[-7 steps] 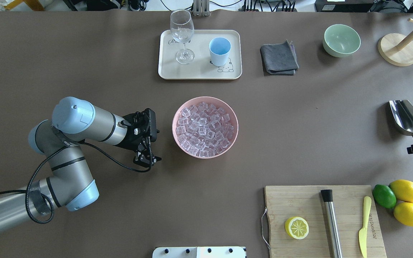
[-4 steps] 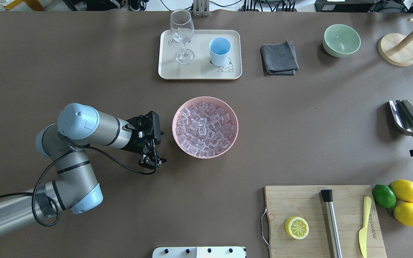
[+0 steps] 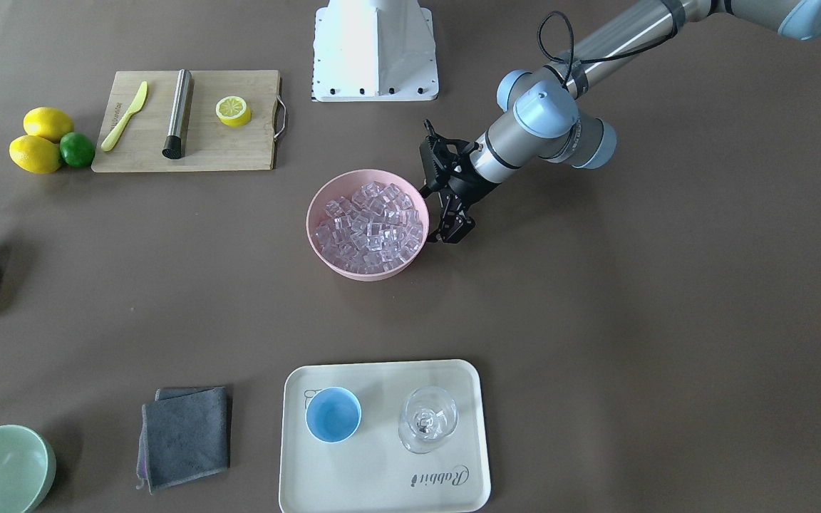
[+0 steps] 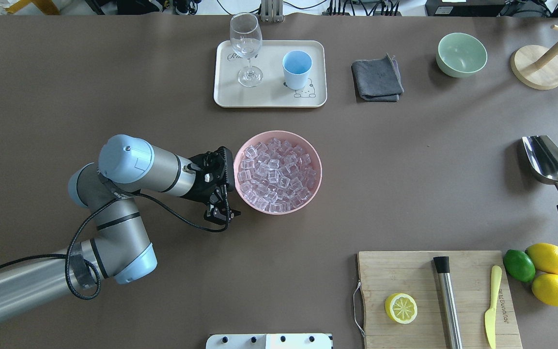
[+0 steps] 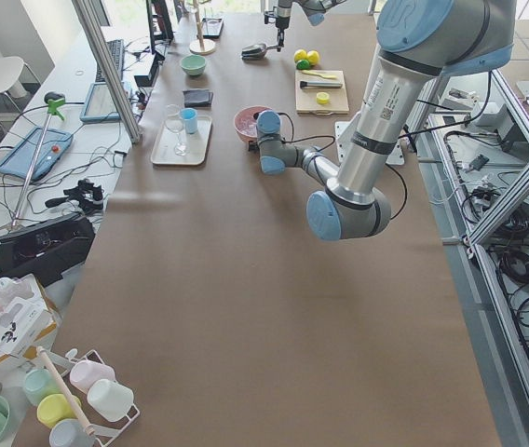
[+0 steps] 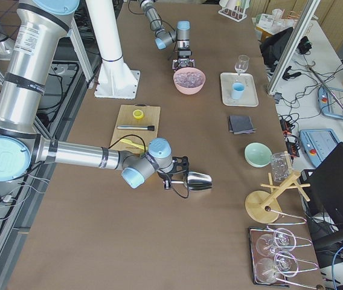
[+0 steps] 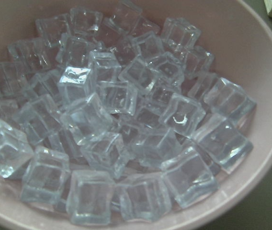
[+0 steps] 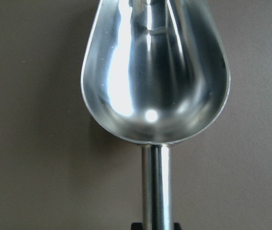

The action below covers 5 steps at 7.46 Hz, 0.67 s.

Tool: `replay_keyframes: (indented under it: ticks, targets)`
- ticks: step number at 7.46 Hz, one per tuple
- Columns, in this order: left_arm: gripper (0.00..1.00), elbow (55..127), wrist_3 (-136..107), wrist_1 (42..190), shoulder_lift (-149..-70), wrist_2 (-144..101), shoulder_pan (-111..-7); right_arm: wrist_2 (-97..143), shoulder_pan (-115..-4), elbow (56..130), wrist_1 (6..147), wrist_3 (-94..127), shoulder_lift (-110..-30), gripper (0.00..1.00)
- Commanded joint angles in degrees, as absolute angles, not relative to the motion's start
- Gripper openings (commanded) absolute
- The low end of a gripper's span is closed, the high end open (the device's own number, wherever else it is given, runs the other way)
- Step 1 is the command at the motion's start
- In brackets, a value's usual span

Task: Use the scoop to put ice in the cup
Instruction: 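Lift the metal scoop with the right gripper and swing it toward the bowl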

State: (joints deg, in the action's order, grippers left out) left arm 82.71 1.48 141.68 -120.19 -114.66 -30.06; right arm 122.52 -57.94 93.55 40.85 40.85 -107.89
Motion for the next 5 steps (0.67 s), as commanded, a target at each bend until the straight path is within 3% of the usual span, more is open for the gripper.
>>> replay_keyframes:
  ticks: [1,3,5]
  targets:
    - [0.99,81.1,2.3,141.7,-121.7,-114.7,-30.2,123.3,-58.1,102.8,47.8,39.0,-110.2,0.0]
    - [0.99,80.9,5.7,140.5,-121.7,-116.1,-31.2,124.2,-59.1,109.1,55.6,33.8,-110.8,0.0]
    - [0.99,79.5,5.7,140.0,-122.7,-118.2,-32.6,124.4,-59.7,110.3,55.5,31.3,-110.7,0.0]
